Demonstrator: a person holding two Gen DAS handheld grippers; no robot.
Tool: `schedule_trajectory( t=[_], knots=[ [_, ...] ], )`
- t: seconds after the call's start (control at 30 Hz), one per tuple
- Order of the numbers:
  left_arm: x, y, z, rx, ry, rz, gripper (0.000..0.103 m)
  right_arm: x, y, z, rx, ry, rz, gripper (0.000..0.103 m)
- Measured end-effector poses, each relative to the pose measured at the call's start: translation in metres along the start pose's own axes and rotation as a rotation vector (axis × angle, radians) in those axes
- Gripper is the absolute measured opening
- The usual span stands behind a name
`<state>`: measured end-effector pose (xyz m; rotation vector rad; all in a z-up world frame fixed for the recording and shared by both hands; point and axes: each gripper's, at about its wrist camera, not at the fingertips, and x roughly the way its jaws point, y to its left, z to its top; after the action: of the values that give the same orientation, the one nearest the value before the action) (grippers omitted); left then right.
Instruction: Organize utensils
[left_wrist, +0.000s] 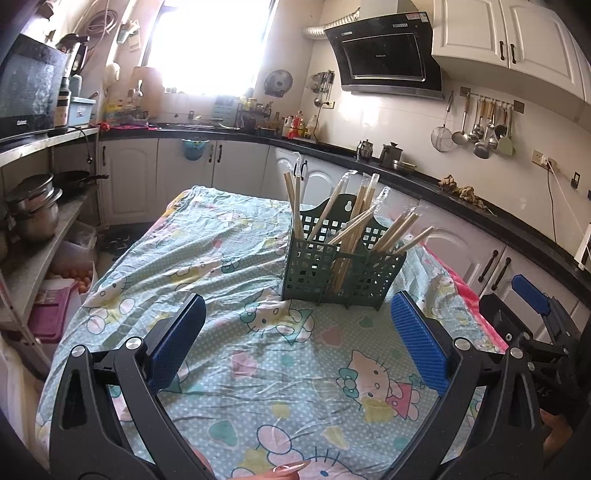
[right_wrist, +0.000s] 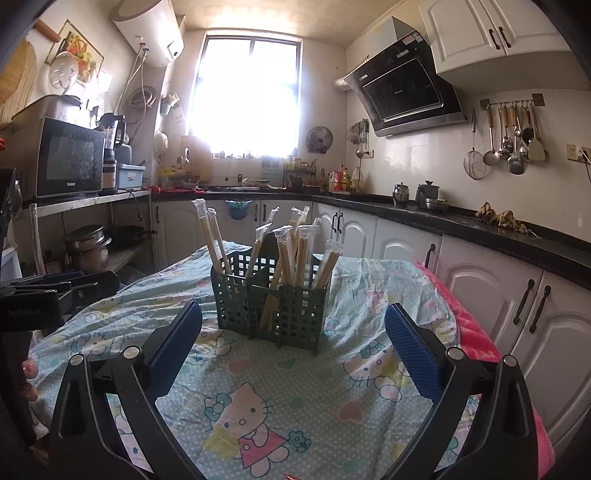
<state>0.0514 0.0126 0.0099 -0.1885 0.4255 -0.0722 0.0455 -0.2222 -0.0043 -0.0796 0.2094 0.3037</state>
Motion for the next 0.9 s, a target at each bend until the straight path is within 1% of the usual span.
schedule_trajectory(
  t=[0.9],
  knots=[
    [-0.0008, 0.0009, 0.0005, 0.003, -0.005, 0.005, 0.092, -0.0006, 0.0017, -0.0011, -0.002, -0.001, 0.006, 0.097]
  ],
)
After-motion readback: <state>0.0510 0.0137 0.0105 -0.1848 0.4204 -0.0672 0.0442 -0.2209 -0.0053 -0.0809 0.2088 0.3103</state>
